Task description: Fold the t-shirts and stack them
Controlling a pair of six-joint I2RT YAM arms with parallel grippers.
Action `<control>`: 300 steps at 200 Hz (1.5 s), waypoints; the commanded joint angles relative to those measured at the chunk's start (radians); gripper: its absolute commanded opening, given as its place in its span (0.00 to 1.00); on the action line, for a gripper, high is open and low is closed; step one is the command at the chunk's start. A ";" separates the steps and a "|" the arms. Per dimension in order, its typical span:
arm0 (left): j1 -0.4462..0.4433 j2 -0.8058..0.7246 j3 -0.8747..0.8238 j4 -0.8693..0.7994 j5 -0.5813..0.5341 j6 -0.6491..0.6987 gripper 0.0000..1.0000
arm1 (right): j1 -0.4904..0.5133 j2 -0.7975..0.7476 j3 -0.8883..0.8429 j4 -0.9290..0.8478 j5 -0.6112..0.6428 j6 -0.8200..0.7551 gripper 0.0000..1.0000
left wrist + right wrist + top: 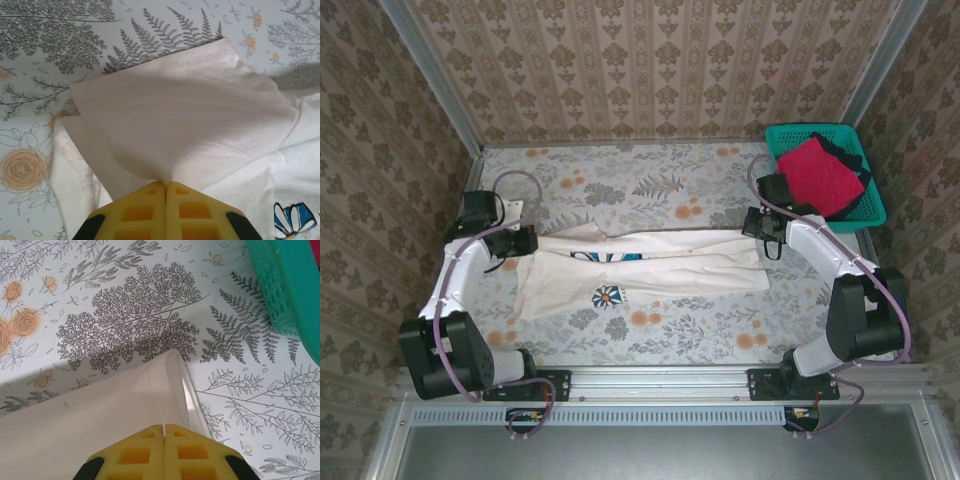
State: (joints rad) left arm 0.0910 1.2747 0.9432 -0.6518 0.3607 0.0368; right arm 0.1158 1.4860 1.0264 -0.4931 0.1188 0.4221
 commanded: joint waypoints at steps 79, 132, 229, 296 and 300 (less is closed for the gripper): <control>-0.003 -0.241 -0.089 -0.071 -0.075 0.103 0.00 | 0.001 -0.087 -0.082 -0.084 -0.019 0.022 0.00; -0.003 -0.239 -0.076 -0.174 0.031 0.314 0.00 | 0.001 -0.081 -0.095 -0.085 -0.028 0.022 0.00; -0.007 -0.212 -0.186 -0.164 -0.052 0.532 0.00 | 0.001 -0.069 -0.114 -0.098 -0.044 0.026 0.00; 0.012 -0.161 -0.190 -0.162 -0.164 0.529 0.00 | 0.001 -0.081 -0.110 -0.110 -0.026 0.030 0.00; 0.018 -0.161 -0.189 -0.159 -0.158 0.523 0.00 | 0.001 -0.086 -0.107 -0.109 -0.025 0.032 0.00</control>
State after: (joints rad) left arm 0.0826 1.0988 0.7555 -0.8101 0.2485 0.5541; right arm 0.1158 1.4258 0.9215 -0.5697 0.0925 0.4313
